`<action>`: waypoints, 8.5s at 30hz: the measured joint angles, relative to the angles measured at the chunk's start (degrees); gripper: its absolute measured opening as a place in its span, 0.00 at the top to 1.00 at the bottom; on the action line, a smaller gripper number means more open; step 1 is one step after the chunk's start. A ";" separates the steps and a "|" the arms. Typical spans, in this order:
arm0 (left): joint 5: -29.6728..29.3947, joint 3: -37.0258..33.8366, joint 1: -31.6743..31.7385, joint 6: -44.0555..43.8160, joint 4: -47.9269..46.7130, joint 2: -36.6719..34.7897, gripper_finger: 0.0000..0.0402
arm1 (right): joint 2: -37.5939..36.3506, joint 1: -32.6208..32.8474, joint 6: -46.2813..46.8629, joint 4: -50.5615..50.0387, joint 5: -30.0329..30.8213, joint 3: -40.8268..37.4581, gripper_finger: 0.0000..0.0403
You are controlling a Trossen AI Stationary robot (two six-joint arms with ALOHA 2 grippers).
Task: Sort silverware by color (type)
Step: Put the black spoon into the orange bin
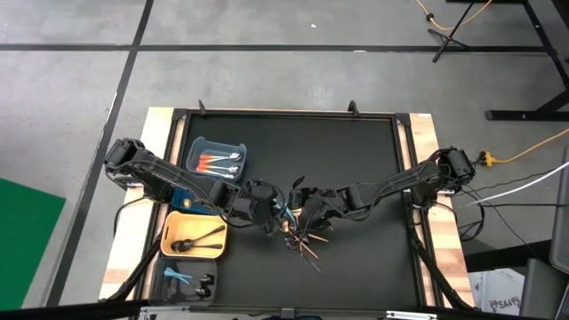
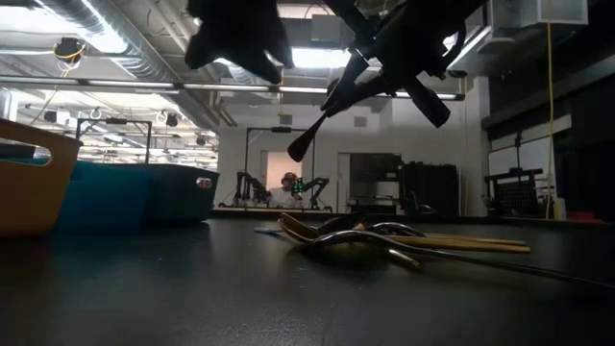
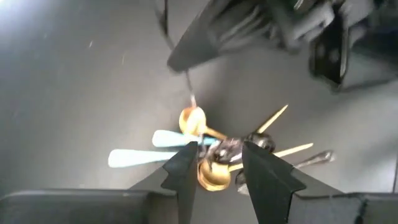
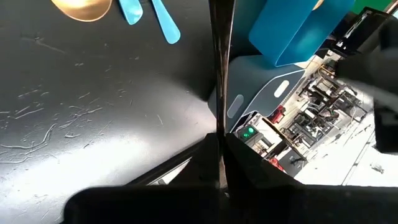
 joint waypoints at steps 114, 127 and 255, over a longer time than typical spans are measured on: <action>-15.45 -2.49 5.21 24.72 32.17 6.47 0.99 | -23.06 0.00 103.31 -6.03 -1.50 -4.42 0.73; -20.78 -2.51 1.13 30.76 38.43 6.45 0.99 | -23.01 0.03 100.81 3.48 -7.27 -4.38 0.73; -22.62 -2.49 -23.27 33.14 12.53 -27.91 0.82 | 46.18 -11.03 112.85 15.69 -59.08 55.34 0.99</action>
